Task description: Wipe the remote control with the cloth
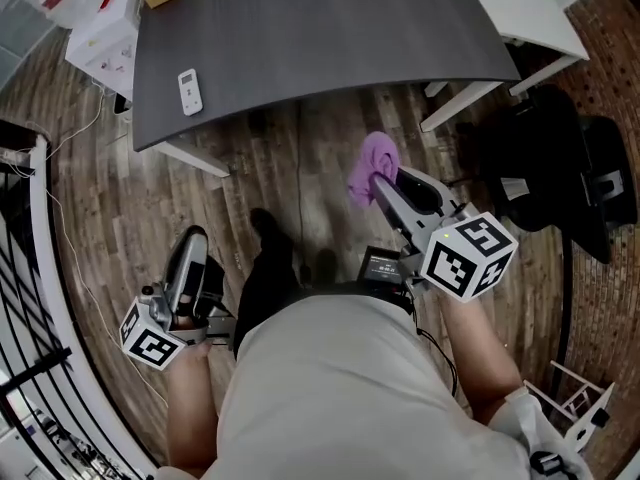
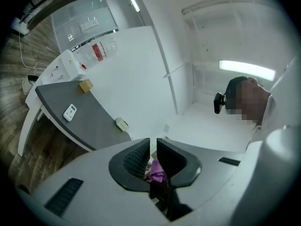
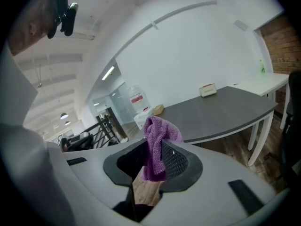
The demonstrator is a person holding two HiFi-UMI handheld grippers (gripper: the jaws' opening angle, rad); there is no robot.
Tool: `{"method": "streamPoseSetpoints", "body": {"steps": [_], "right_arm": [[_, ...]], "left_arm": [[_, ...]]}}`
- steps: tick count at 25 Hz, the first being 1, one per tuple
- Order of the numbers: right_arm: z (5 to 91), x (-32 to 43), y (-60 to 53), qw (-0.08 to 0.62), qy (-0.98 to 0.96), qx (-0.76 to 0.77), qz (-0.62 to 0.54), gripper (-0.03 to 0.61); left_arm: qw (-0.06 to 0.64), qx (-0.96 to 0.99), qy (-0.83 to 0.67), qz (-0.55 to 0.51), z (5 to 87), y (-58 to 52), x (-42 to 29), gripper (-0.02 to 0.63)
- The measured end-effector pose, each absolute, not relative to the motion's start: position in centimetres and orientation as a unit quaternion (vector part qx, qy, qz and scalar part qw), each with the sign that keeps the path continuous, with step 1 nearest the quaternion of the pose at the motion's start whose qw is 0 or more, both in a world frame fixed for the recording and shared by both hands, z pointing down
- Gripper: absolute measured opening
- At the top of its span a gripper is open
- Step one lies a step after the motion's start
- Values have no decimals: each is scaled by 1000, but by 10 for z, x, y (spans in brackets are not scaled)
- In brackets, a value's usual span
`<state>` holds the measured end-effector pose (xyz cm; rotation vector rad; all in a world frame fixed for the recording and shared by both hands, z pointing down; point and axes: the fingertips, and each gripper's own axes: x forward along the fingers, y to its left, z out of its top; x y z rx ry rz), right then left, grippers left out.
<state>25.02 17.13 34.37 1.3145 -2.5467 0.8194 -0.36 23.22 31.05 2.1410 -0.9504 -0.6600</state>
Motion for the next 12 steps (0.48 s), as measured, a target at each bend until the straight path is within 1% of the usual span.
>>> {"method": "streamPoseSetpoints", "body": {"steps": [5, 12], "right_arm": [[327, 244, 192, 55, -855, 430, 284, 100], [310, 229, 188, 23, -845, 445, 295, 100]], "left_arm": [[332, 831, -367, -254, 299, 252, -5, 43], [339, 844, -332, -252, 288, 251, -11, 42]]}}
